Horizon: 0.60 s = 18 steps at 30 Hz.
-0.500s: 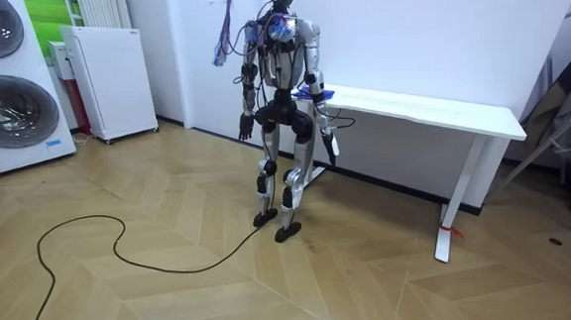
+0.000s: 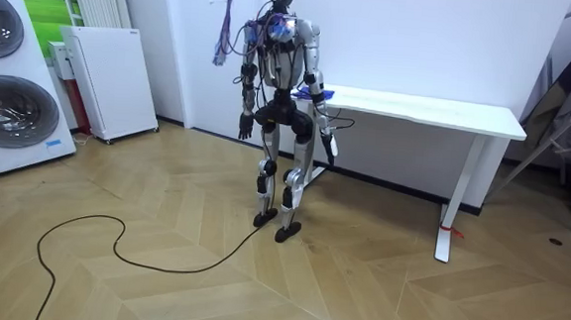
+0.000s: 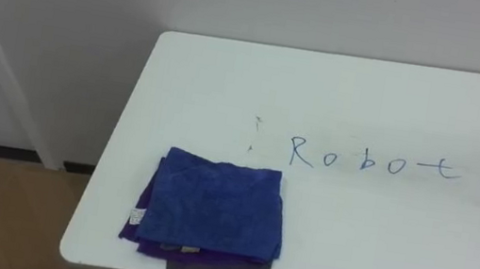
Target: Wipe table
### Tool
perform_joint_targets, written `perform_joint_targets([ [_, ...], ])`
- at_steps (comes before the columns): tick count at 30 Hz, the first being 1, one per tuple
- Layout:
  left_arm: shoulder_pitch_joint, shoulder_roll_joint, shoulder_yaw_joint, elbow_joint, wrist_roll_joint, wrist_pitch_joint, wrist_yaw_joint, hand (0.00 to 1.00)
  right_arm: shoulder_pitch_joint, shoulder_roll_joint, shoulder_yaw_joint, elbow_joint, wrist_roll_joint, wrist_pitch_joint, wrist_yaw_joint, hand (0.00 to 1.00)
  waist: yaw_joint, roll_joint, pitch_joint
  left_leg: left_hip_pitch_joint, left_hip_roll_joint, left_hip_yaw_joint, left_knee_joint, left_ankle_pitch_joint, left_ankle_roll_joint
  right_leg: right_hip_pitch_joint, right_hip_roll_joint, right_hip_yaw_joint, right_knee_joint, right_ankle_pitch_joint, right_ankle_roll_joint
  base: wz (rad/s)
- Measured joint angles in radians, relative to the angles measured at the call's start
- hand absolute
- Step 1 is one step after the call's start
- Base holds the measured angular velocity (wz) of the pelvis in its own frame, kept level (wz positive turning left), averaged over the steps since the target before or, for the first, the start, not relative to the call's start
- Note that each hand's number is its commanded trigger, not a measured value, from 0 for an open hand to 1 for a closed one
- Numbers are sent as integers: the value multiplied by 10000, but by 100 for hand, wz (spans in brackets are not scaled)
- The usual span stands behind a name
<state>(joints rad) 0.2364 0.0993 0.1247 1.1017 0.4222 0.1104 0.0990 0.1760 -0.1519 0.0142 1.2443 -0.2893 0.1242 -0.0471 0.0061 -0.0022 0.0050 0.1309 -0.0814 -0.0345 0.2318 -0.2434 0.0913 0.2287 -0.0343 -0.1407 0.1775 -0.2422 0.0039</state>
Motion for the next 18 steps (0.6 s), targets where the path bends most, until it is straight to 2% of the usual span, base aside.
perform_joint_targets([
  [5, 5, 2, 20, -5, 1, 159, -31, 0, 49, 11, -751, 151, 1616, 80, -514, 0, -59, 28, 4, -20, 11, -54, 79, -69, 26, -27, 9, 24, 80, -1, 1, 0],
  [8, 85, 5, 170, -61, 3, 180, -128, 0, 46, 2, -1681, 288, 2824, 81, -1014, 0, -232, -4, -7, -2, 7, -32, 77, -77, 33, -27, 6, 38, 92, 0, 1, -2],
  [11, 154, 7, 875, -209, -1, 183, -253, 0, 18, -121, -3175, 268, 4145, -19, -1525, 0, -523, -23, -7, -7, 16, 33, 85, -77, 33, -39, 5, 32, 94, 0, 1, -4],
  [13, 42, 204, 1455, -237, -5, 138, -251, 0, -9, -452, -4232, 190, 5052, -19, -2021, 0, -617, -47, -16, -29, 22, 121, 70, -78, 35, -86, -2, 57, 99, 0, 2, -8],
  [16, 7, 540, 1876, -451, -58, 128, -221, 0, -76, -929, -5326, -349, 6008, -50, -2757, 0, -777, -115, -42, -64, 34, 227, 50, -76, 38, -191, 2, 156, 99, 1, 6, -18],
  [18, -29, 657, 2092, -655, -67, 101, -185, 0, -107, -1134, -5763, -875, 6247, -171, -3212, 0, -860, -144, -42, -139, 30, 248, 66, -73, 42, -256, 0, 168, 98, 10, 21, -7],
])
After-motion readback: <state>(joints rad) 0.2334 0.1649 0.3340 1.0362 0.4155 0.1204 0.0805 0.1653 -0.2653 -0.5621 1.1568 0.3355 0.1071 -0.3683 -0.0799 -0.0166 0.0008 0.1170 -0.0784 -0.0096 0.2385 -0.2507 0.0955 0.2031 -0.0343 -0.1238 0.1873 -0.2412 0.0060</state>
